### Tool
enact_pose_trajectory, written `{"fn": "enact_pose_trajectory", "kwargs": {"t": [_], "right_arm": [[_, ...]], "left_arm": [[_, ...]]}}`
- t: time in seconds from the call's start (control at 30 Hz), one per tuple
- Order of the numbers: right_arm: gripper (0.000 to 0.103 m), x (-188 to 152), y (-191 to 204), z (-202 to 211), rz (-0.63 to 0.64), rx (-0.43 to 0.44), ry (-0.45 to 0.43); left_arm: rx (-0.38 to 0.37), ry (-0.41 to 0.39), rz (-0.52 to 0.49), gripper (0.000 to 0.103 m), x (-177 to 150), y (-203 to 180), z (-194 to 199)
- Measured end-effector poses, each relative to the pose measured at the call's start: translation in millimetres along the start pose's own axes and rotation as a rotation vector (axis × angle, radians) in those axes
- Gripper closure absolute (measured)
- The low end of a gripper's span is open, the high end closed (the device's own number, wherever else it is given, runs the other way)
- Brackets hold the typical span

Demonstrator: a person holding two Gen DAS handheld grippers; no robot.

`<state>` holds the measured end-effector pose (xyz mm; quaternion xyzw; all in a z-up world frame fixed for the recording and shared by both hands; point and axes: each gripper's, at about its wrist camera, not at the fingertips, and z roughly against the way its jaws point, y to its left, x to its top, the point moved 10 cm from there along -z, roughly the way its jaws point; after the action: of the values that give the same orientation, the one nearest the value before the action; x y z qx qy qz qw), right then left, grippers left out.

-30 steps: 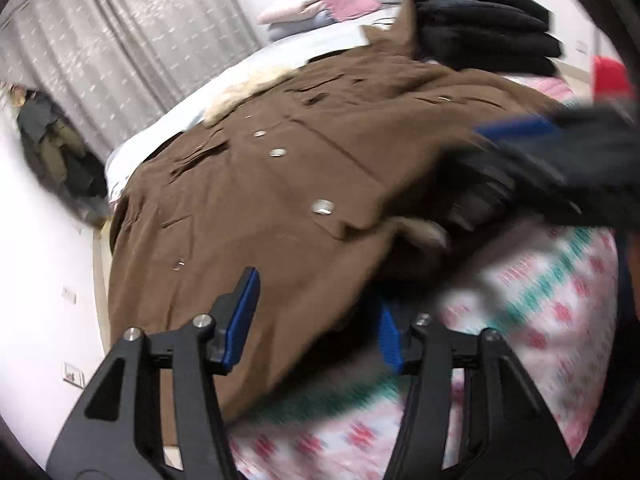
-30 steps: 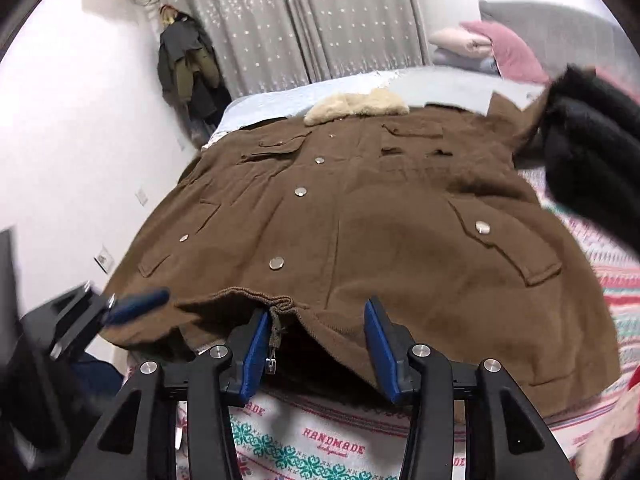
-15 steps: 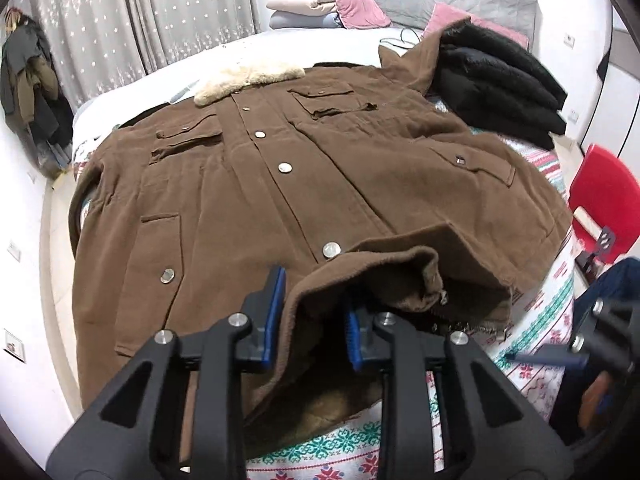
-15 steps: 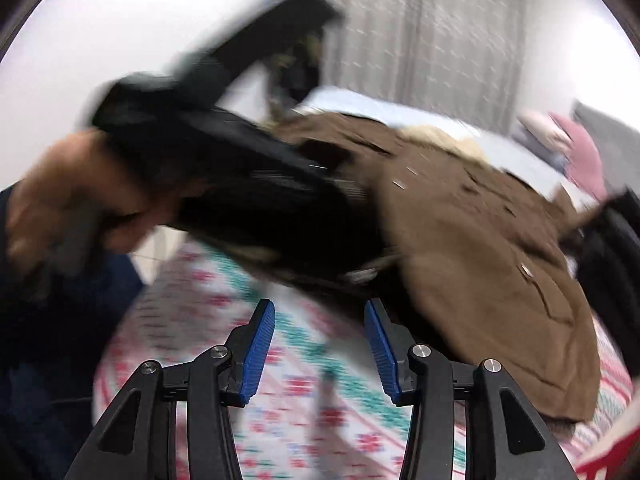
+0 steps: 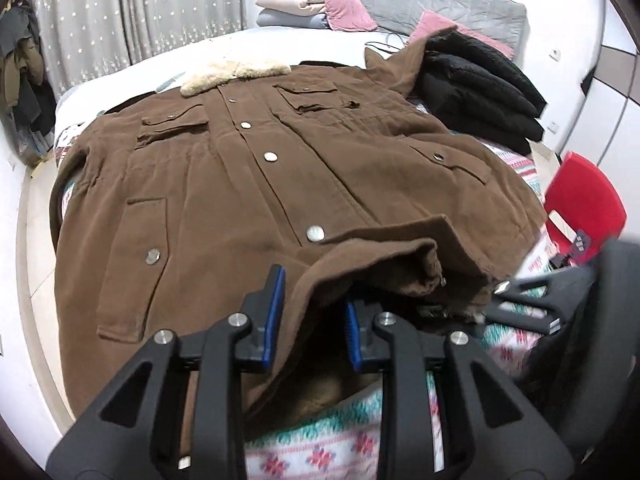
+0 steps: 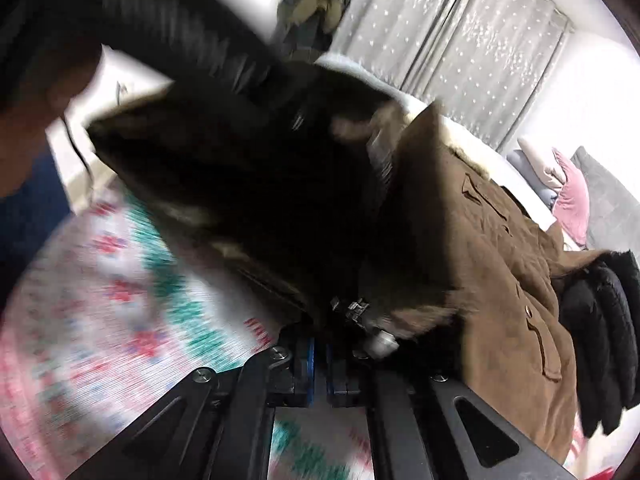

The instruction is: Fold large clothes

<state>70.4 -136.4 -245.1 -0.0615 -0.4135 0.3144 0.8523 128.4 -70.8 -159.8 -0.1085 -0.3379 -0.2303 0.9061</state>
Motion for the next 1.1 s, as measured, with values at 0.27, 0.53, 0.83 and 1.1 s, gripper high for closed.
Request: {"fn": "enact_pose_trajectory", "kwargs": {"t": [0.27, 0.53, 0.83, 1.1], "right_arm": [[0.103, -27, 8, 18, -0.063, 0.092, 0.061], [0.098, 1, 6, 87, -0.104, 0.288, -0.112], [0.091, 19, -33, -5, -0.320, 0.284, 0.102], [0.091, 27, -45, -4, -0.394, 0.332, 0.154]], "left_arm": [[-0.081, 0.073, -0.039, 0.074, -33, -20, -3], [-0.255, 0.059, 0.133, 0.046, -39, 0, 39], [-0.183, 0.161, 0.347, 0.038, -57, 60, -5], [-0.213, 0.011, 0.495, 0.038, -38, 118, 32]]}}
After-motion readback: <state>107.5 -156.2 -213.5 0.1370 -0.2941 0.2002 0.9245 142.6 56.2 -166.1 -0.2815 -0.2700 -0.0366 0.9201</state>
